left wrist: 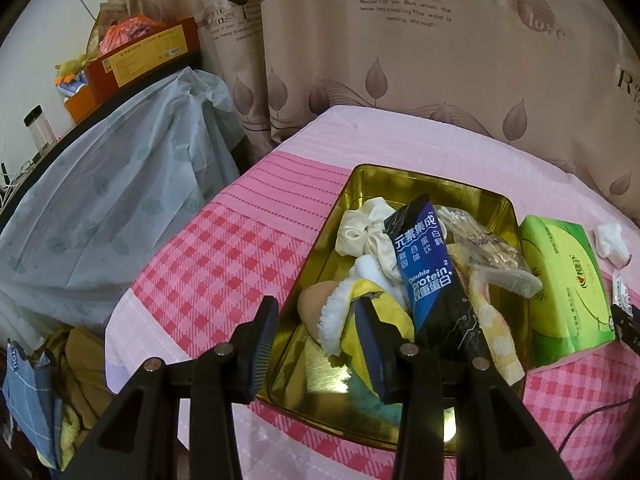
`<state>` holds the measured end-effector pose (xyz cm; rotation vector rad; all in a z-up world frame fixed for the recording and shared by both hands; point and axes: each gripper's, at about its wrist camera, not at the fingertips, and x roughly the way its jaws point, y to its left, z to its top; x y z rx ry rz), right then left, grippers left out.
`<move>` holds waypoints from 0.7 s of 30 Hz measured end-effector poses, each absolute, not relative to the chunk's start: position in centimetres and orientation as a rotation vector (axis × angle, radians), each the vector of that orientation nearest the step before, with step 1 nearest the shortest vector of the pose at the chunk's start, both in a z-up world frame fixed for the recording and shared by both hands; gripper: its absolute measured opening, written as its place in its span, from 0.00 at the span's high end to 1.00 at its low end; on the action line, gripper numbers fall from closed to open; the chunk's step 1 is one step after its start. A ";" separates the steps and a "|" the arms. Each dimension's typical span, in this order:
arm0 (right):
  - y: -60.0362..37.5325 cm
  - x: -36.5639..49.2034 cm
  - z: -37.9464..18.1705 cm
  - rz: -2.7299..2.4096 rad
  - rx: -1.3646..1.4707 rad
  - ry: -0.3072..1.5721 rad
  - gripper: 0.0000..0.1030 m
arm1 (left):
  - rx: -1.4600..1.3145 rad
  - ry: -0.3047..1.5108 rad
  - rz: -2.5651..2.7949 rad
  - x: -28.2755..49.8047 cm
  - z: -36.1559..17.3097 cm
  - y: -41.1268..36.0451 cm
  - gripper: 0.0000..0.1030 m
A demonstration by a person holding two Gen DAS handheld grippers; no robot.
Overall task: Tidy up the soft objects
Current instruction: 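Grasp the white MI FENG JIAO NI packet with the right tool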
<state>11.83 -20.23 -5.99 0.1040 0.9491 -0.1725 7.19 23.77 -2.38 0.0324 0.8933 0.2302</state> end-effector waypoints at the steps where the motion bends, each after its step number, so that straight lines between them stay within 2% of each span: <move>1: -20.0 11.8 -6.0 -0.172 0.089 0.944 0.40 | 0.036 0.894 0.230 7.3 -2.4 23.7 0.61; 3: -19.8 11.5 -6.0 -0.161 0.087 0.933 0.48 | 0.039 0.893 0.230 7.3 -2.5 23.6 0.61; 4: -19.8 11.4 -5.9 -0.164 0.084 0.930 0.48 | 0.042 0.892 0.230 7.3 -2.5 23.5 0.61; 21: -23.9 7.7 -5.8 -0.226 0.146 0.907 0.51 | 0.101 0.873 0.222 7.1 -2.5 22.0 0.61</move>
